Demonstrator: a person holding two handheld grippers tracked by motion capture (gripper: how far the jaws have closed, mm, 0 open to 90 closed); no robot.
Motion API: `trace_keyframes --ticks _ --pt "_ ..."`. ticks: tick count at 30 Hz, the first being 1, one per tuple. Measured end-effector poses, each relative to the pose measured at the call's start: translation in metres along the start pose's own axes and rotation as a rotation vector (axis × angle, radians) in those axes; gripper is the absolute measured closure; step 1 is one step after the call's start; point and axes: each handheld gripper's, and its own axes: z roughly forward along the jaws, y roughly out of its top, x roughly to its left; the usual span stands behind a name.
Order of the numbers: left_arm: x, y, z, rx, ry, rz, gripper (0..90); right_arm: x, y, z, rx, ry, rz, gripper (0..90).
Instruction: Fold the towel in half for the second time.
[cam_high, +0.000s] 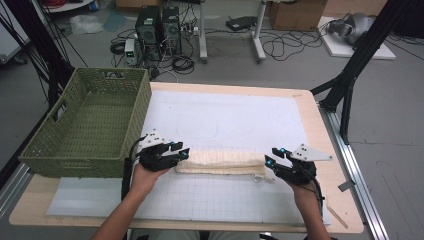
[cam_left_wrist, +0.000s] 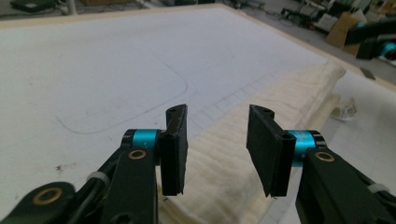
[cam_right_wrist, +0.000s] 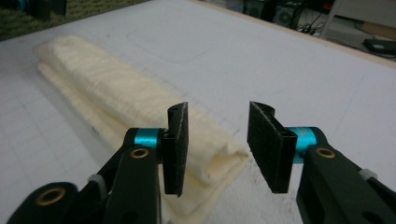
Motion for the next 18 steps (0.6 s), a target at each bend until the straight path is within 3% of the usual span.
trace_keyframes --ticks 5,8,12,18 --pt "0.0 -0.006 0.016 0.079 0.018 -0.001 65.5 0.01 0.016 0.023 0.012 -0.038 0.008 48.4" --pt "-0.001 -0.008 0.019 0.111 0.017 0.017 68.9 0.016 0.02 0.046 0.063 -0.041 0.004 49.2" --pt "-0.003 -0.011 0.021 0.164 0.007 0.024 70.0 0.023 0.013 0.066 0.144 0.019 -0.009 57.6" --pt "-0.007 -0.021 0.021 0.191 0.0 0.035 71.4 0.031 -0.003 0.065 0.189 0.077 -0.006 63.9"
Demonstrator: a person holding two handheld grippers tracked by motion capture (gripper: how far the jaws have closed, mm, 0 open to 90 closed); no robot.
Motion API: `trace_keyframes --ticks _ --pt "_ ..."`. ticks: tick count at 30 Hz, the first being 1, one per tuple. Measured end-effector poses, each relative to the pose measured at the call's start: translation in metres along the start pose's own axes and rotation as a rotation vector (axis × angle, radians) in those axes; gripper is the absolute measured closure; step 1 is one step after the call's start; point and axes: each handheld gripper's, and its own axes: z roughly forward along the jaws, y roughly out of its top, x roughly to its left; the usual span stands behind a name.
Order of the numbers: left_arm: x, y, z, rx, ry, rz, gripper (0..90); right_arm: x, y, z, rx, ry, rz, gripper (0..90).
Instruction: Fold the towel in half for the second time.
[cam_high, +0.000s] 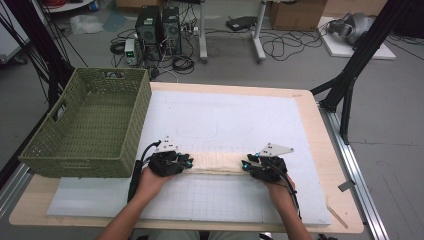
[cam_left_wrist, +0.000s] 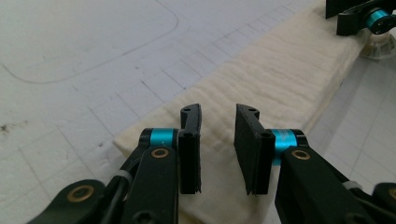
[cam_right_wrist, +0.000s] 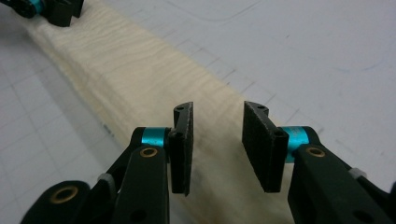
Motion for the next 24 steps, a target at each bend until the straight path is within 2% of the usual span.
trace_keyframes --ticks 2,5,13,22,24 --pt "-0.002 -0.002 0.001 0.008 0.007 0.011 71.7 0.001 -0.004 -0.001 0.014 -0.012 -0.01 63.9" --pt "-0.003 -0.002 -0.001 0.024 0.013 0.028 72.5 -0.002 -0.011 -0.007 0.029 -0.037 0.003 64.0" --pt "-0.002 -0.007 -0.007 0.033 0.022 0.028 75.3 -0.013 -0.025 -0.024 0.05 -0.072 0.016 64.1" --pt "-0.007 -0.01 -0.009 0.038 0.038 0.066 75.7 -0.009 -0.031 -0.024 0.047 -0.106 -0.027 64.3" --pt "-0.006 -0.01 -0.009 0.04 0.037 0.071 75.7 -0.011 -0.032 -0.024 0.044 -0.092 -0.007 64.3"
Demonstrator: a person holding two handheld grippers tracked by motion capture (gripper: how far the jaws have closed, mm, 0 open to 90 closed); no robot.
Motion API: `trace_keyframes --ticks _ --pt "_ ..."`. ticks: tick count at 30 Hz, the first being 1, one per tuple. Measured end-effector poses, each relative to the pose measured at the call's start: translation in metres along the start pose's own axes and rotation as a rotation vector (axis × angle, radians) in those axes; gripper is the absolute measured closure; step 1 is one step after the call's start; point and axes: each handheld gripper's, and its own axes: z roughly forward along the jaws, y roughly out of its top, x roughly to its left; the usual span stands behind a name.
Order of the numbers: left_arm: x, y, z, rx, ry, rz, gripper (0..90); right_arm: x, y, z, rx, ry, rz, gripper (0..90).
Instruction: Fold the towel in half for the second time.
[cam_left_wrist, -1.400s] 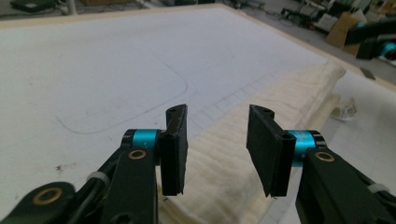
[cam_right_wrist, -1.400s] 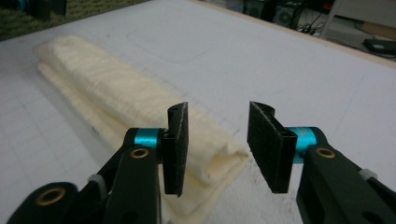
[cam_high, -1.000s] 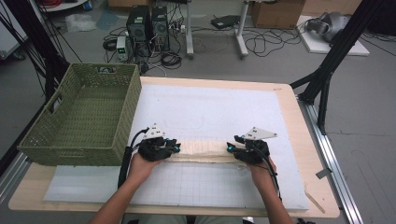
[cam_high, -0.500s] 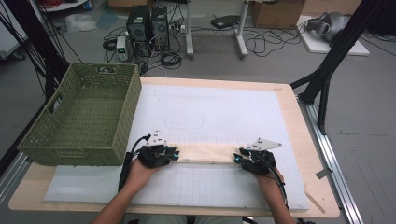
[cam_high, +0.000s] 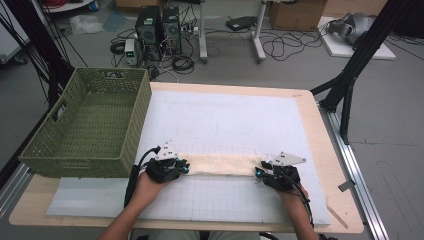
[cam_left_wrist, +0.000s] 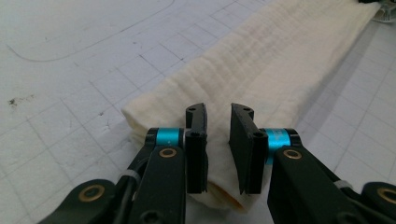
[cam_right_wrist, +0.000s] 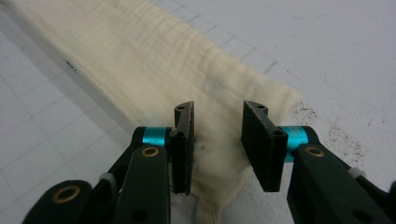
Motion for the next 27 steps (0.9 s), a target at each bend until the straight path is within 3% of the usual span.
trace_keyframes --ticks 4,10,13,17,20,23,27 --pt "-0.002 0.0 0.0 0.005 0.012 0.022 75.7 0.0 0.0 0.0 0.0 -0.002 -0.002 64.2" --pt "-0.001 0.0 -0.001 0.002 0.012 0.016 75.6 0.0 0.001 0.0 0.003 -0.002 -0.004 63.2" --pt "0.0 0.0 -0.002 -0.004 0.009 0.002 73.5 -0.001 0.0 -0.001 -0.018 0.022 0.036 56.4" --pt "0.005 0.002 -0.009 -0.08 0.007 -0.038 63.7 -0.004 0.001 -0.01 -0.073 0.028 0.045 52.7" --pt "0.01 0.006 -0.018 -0.18 0.006 -0.079 51.2 -0.006 0.004 -0.02 -0.132 0.032 0.061 49.8" --pt "0.012 0.008 -0.025 -0.257 0.004 -0.09 43.4 -0.006 0.008 -0.028 -0.163 0.018 0.054 47.2" --pt "0.015 0.011 -0.031 -0.303 0.017 -0.12 33.4 -0.008 0.01 -0.038 -0.185 -0.005 0.049 39.7"
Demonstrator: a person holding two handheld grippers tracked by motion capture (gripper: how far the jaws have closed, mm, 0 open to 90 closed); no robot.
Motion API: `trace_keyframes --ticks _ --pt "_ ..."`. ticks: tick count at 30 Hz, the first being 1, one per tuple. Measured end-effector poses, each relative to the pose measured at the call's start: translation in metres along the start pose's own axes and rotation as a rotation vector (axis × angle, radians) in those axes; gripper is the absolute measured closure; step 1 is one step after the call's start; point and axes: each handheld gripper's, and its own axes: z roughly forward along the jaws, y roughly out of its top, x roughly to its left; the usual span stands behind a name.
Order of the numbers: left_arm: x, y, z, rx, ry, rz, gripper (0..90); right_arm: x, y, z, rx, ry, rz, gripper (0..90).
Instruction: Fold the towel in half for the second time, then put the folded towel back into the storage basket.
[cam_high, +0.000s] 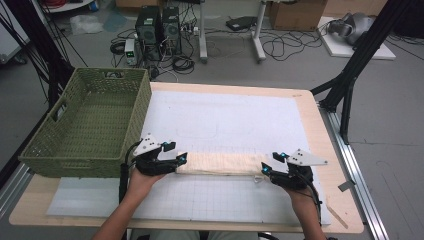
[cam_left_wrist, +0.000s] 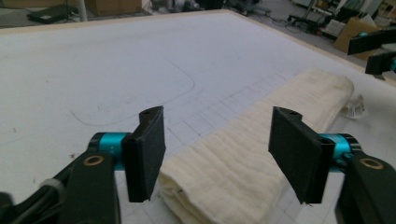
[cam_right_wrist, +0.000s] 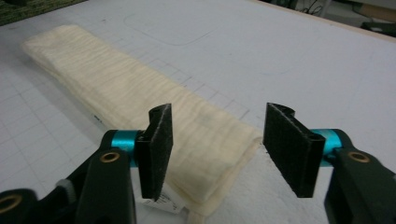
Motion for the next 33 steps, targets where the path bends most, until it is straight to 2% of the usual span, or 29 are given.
trace_keyframes --ticks 2,4,8,9,11,14,20,30,33 --pt "0.003 0.002 -0.003 -0.025 0.011 -0.027 26.0 -0.002 0.0 -0.004 -0.009 -0.024 -0.007 33.1" --pt "0.004 0.003 -0.004 -0.037 0.03 -0.034 20.3 -0.006 -0.001 -0.008 -0.01 -0.055 -0.005 24.9" --pt "0.005 0.004 -0.006 -0.045 0.038 -0.03 18.2 -0.013 -0.002 -0.013 -0.034 -0.087 0.029 11.7" --pt "0.005 0.005 -0.006 -0.044 0.037 -0.029 18.2 -0.015 -0.002 -0.013 -0.034 -0.096 0.038 11.4" --pt "0.005 0.005 -0.007 -0.043 0.033 -0.024 18.2 -0.018 -0.004 -0.014 -0.022 -0.084 0.053 11.4" --pt "0.005 0.006 -0.008 -0.044 0.028 -0.023 18.2 -0.021 -0.006 -0.013 -0.004 -0.087 0.056 11.4" --pt "0.006 0.006 -0.01 -0.044 0.02 -0.03 18.2 -0.024 -0.006 -0.016 -0.023 -0.09 0.069 11.3" --pt "0.007 0.005 -0.007 -0.014 0.026 -0.045 18.2 -0.024 -0.007 -0.016 -0.021 -0.089 0.067 11.3" --pt "0.007 0.002 -0.005 0.013 0.027 -0.049 18.2 -0.024 -0.009 -0.016 -0.02 -0.088 0.067 11.3"
